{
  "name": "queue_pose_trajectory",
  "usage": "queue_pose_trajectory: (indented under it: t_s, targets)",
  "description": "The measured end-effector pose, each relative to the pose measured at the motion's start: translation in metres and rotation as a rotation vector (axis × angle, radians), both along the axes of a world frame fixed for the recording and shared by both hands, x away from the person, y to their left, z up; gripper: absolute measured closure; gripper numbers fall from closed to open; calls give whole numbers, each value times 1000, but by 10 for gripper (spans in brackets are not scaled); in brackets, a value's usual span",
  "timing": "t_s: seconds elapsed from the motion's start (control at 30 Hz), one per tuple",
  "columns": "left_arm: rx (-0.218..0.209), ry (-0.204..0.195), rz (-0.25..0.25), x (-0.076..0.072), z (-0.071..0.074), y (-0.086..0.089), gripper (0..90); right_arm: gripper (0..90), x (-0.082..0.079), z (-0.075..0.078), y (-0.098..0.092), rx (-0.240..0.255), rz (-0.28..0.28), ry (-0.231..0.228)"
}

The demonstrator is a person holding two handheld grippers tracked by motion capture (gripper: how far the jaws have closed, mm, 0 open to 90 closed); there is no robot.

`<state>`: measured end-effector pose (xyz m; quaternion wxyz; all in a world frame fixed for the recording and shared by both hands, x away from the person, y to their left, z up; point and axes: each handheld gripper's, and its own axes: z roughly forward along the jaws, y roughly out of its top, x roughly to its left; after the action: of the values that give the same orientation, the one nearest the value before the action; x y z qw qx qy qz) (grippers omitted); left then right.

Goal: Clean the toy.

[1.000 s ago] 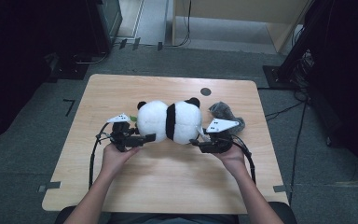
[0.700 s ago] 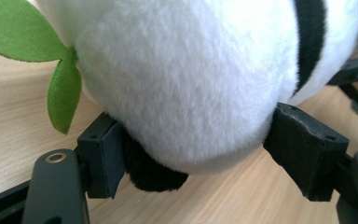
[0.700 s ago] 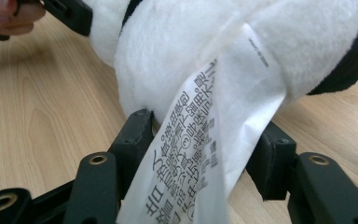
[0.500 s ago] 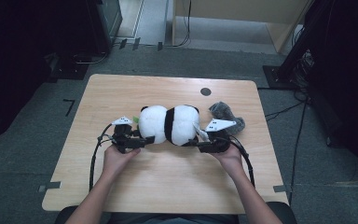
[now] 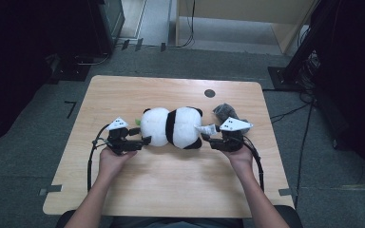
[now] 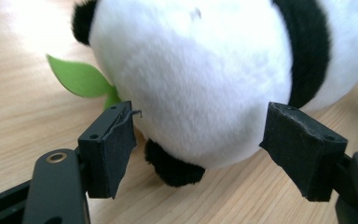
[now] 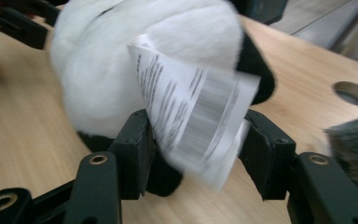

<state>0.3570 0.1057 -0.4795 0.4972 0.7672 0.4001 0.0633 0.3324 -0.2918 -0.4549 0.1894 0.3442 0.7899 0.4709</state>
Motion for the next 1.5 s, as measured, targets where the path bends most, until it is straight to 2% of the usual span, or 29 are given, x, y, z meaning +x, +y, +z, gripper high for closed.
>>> queue_pose_trajectory:
  t_s: [0.07,0.23,0.4,0.57,0.73,0.83,1.0,1.13,1.2,1.23,1.4,1.5]
  targets:
    - [-8,-17,9,-1,2,2,248,472,2,1,-6,7,-28,-11]
    - [-17,-28,10,2,4,0,247,471,9,1,-19,30,-68,-15]
    - [25,-53,11,5,8,-8,247,469,21,-3,-30,21,-138,-17]
    - [28,-49,7,8,7,-11,247,470,31,-8,-44,14,-218,-32]
    - [36,-59,2,9,6,-12,247,470,39,-19,-56,45,-298,-34]
    - [34,-59,3,9,6,-12,247,471,43,-23,-61,26,-348,-56]
    - [35,-58,1,9,5,-12,247,471,50,-31,-71,31,-411,-67]
    - [38,-60,1,9,5,-12,247,470,56,-38,-75,43,-444,-71]
    - [42,-62,-1,9,5,-12,248,471,58,-40,-76,23,-460,-74]
    - [43,-63,-1,9,5,-12,247,471,58,-41,-77,33,-471,-77]
    - [39,-61,-2,9,5,-12,248,469,56,-34,-86,65,-509,-98]
    - [41,-63,-1,9,5,-13,248,469,57,-35,-91,61,-514,-82]
